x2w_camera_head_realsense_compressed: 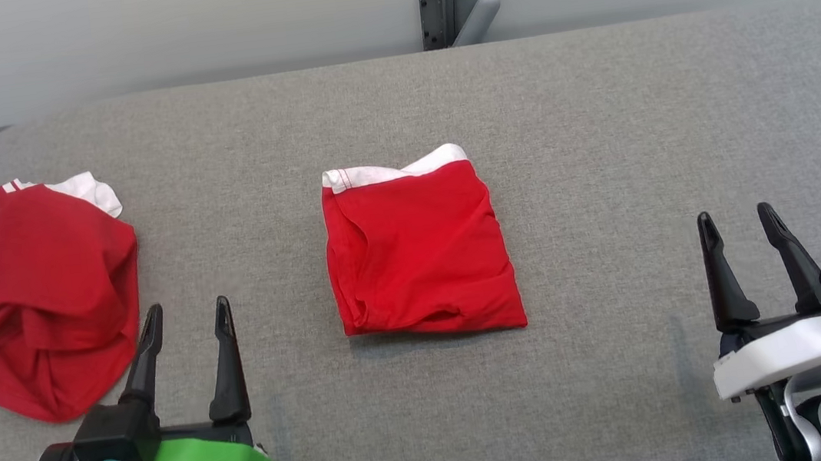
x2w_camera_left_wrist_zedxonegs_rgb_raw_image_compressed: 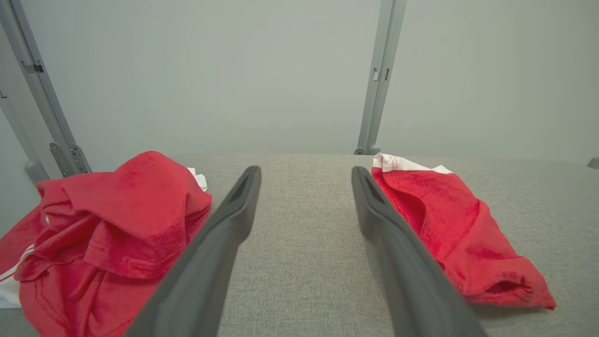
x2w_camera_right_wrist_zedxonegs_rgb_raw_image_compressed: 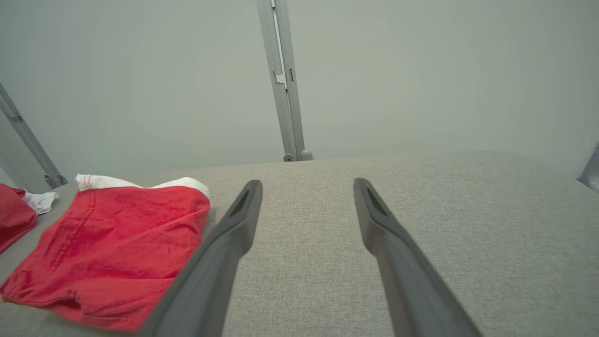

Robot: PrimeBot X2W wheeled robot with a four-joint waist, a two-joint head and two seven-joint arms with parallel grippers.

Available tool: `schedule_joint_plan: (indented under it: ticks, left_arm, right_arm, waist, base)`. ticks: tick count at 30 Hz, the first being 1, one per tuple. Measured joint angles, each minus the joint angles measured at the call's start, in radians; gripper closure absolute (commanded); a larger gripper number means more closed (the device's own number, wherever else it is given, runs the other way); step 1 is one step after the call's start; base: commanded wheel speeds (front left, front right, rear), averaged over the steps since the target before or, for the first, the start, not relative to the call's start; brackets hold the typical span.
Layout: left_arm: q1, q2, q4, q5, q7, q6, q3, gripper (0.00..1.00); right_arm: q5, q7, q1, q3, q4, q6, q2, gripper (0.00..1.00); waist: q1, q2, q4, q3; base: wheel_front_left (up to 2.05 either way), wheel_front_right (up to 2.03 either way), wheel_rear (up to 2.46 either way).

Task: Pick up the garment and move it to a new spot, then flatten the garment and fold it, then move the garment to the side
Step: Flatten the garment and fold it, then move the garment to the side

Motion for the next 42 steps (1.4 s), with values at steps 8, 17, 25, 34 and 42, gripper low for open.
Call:
schedule_joint_plan:
  ticks: [8, 17, 25, 34, 42]
  left_arm:
    - [0.063, 0.022, -0.041, 0.004, 0.044, 0.011, -0.02, 0.0]
    - [0.084, 0.033, -0.061, 0.006, 0.061, 0.024, -0.026, 0.0]
    - [0.086, 0.034, -0.06, 0.003, 0.061, 0.029, -0.029, 0.0]
    - [0.079, 0.033, -0.056, 0.002, 0.056, 0.036, -0.036, 0.0]
    - [-0.006, 0.022, -0.058, 0.002, 0.031, 0.026, -0.05, 0.0]
  right_arm:
    - [-0.01, 0.034, 0.062, -0.019, -0.025, 0.0, 0.004, 0.0]
    - [-0.012, 0.058, 0.102, -0.025, -0.046, 0.0, 0.015, 0.0]
    - [-0.013, 0.065, 0.107, -0.026, -0.047, 0.0, 0.024, 0.0]
    - [-0.016, 0.074, 0.105, -0.013, -0.046, 0.0, 0.026, 0.0]
    - [0.012, 0.074, 0.007, 0.055, 0.036, 0.0, 0.007, 0.0]
  waist:
    - [0.0, 0.0, -0.006, -0.062]
    - [0.0, 0.0, -0.008, -0.085]
    - [0.0, 0.0, -0.003, -0.09]
    - [0.0, 0.0, 0.01, -0.087]
    - [0.0, 0.0, 0.057, -0.038]
  base:
    - [0.0, 0.0, 0.0]
    - [0.0, 0.0, 0.0]
    - [0.0, 0.0, 0.0]
    - [0.0, 0.0, 0.0]
    - [0.0, 0.0, 0.0]
